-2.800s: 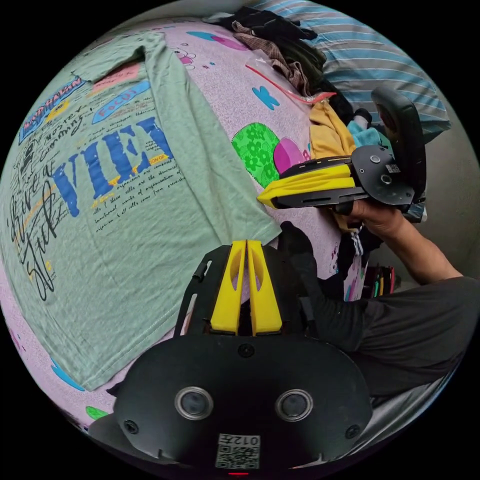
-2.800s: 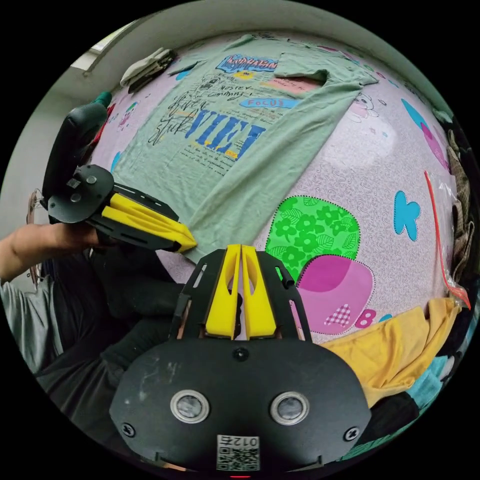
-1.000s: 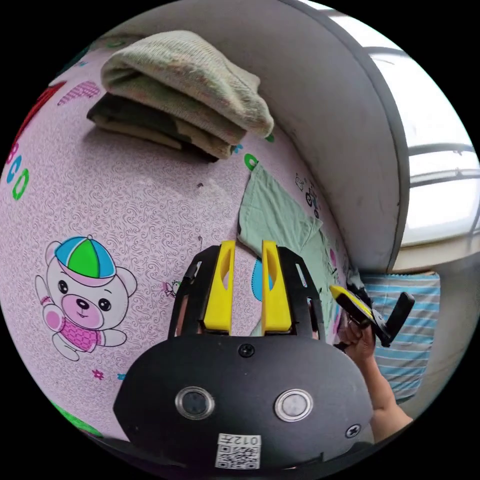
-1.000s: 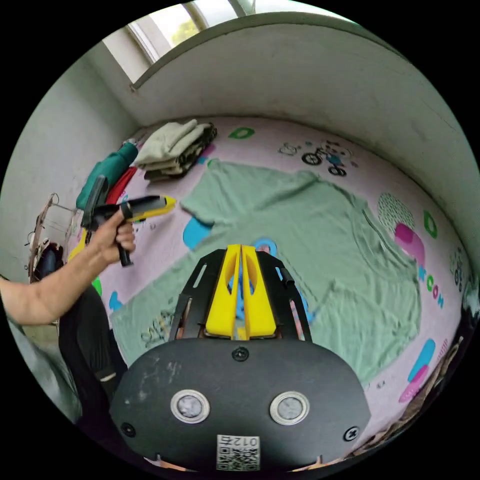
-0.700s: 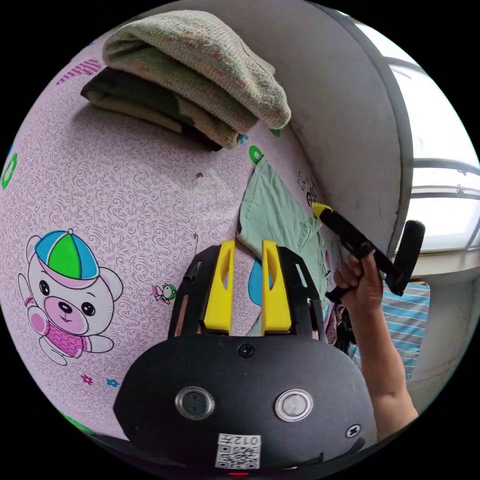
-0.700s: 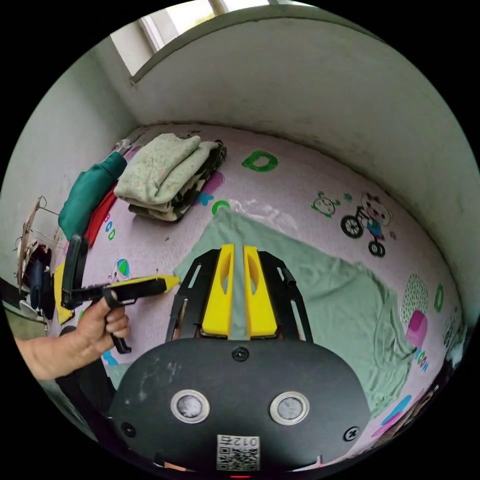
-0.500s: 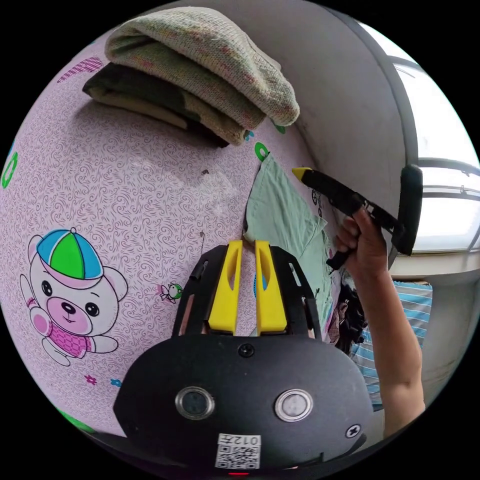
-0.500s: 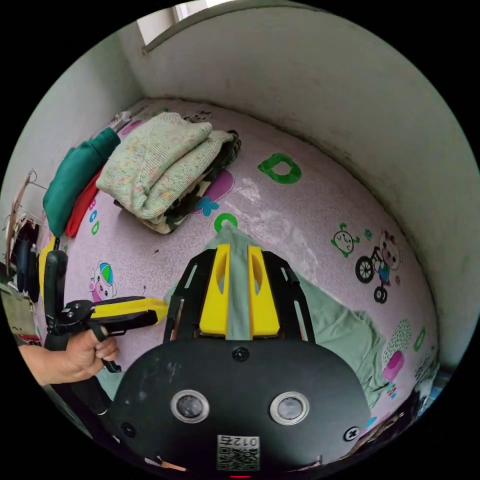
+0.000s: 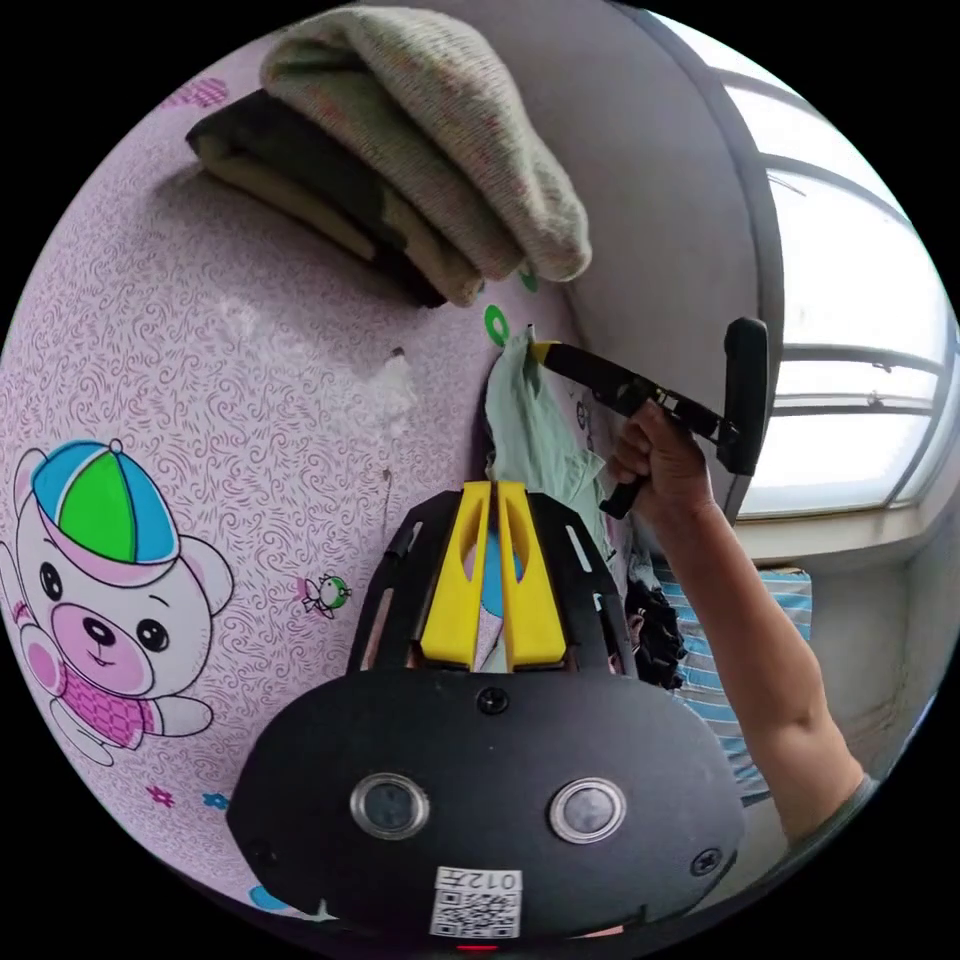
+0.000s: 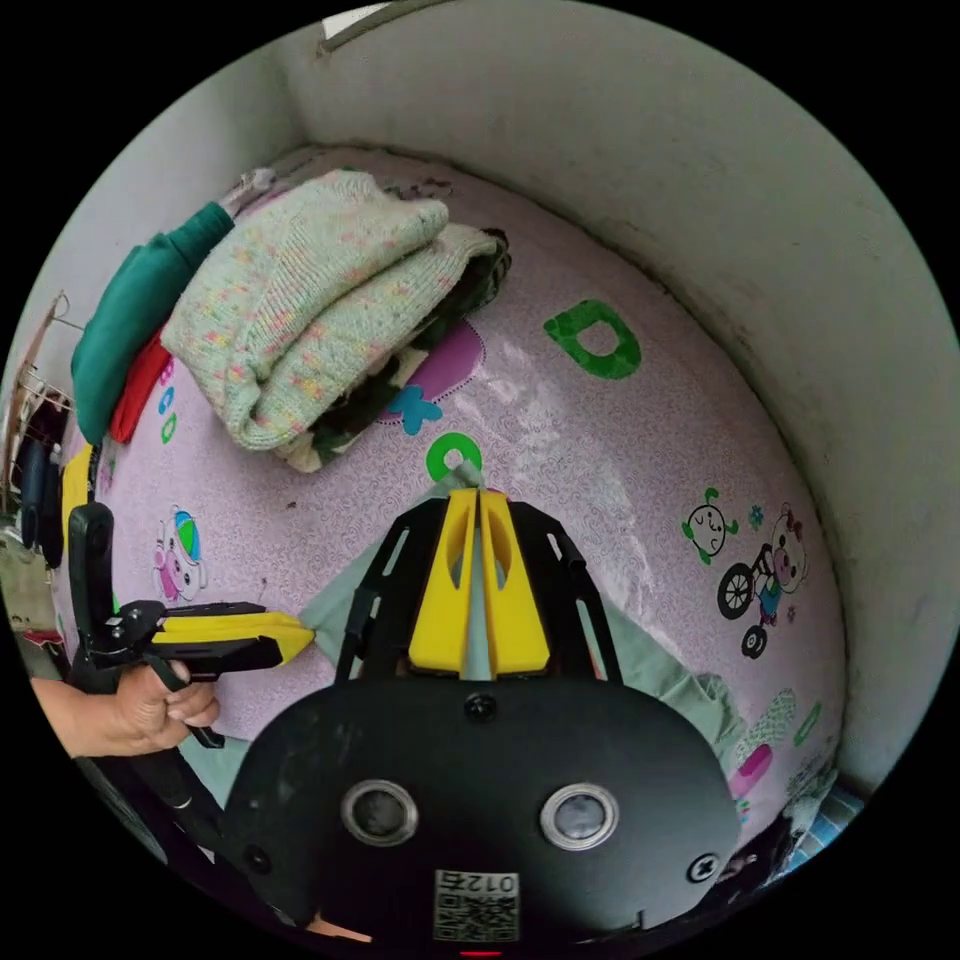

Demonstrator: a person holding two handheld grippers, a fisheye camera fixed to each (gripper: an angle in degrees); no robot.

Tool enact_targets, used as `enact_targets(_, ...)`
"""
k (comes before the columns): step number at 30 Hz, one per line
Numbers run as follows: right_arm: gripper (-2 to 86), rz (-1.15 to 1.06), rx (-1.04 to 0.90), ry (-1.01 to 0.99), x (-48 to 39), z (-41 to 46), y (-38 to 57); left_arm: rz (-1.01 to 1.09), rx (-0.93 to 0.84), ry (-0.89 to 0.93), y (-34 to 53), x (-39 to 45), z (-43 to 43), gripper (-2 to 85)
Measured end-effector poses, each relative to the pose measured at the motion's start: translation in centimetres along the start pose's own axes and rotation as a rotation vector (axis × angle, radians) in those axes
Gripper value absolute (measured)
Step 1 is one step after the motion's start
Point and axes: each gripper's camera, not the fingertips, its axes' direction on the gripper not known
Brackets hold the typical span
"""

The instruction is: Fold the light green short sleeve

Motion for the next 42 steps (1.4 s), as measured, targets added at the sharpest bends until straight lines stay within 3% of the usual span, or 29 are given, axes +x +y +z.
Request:
enact_targets(7,-1.0,0.155,0.188,-0.231,7.2,-5.2,6.6,0.163,0.064,0.035,4.5,4.3,-1.5,0.6)
enact_targets(18,-1.0,0.366,0.41,-0.375,17.8,-10.4,24.1,0.441,0.019,0.063,15.9,12.2,3.3,0.7)
enact_targets(37,-0.9,0.643,0.63,-0.477,25.0,-3.2,53.8,0.714,-0.223,-0.024,31.2,13.0,18.4,0.8)
enact_targets(42,-0.9,0.577,0.717,-0.471,23.4,-1.7,58.0,0.774,-0.242,-0.053,33.4,11.8,21.1,0.7)
